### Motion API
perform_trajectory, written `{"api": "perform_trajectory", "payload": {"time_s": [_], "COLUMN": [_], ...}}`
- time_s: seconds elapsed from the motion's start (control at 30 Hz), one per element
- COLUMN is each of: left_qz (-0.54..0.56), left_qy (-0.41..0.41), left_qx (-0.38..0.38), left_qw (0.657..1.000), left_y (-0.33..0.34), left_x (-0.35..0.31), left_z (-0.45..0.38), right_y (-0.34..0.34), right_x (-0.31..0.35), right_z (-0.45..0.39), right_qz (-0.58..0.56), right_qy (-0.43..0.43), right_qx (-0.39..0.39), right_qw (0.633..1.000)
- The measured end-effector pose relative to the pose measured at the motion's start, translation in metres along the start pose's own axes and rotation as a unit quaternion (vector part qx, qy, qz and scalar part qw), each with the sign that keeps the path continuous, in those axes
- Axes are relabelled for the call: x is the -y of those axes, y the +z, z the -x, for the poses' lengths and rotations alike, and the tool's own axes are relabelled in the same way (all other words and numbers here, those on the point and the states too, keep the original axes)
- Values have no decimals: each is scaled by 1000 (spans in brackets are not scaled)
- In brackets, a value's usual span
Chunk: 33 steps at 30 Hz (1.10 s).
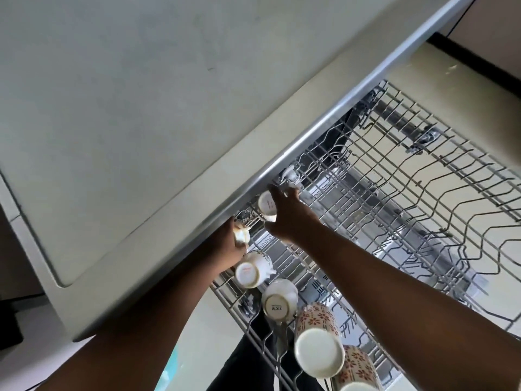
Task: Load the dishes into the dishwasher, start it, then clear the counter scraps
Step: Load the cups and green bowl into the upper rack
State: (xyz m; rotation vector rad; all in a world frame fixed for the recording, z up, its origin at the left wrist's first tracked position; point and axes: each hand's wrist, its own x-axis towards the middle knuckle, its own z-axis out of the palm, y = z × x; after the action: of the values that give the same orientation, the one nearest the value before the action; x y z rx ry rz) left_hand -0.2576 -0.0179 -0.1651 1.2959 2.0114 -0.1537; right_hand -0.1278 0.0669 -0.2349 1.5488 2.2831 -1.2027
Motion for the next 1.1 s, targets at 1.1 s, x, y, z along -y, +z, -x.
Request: {"api": "perform_trajectory", "payload": {"time_s": [1.1], "left_qz": [-42], "left_qy": [185], "left_qx": [-379], "left_qw": [906], "left_y": [-96], "left_x": [13], "left_z": [187], "right_y": [-107], "right_x": [153], "right_z": [193], "right_qz": [135], "right_qy": [-167], "right_qx": [-271], "right_qw": [939]}}
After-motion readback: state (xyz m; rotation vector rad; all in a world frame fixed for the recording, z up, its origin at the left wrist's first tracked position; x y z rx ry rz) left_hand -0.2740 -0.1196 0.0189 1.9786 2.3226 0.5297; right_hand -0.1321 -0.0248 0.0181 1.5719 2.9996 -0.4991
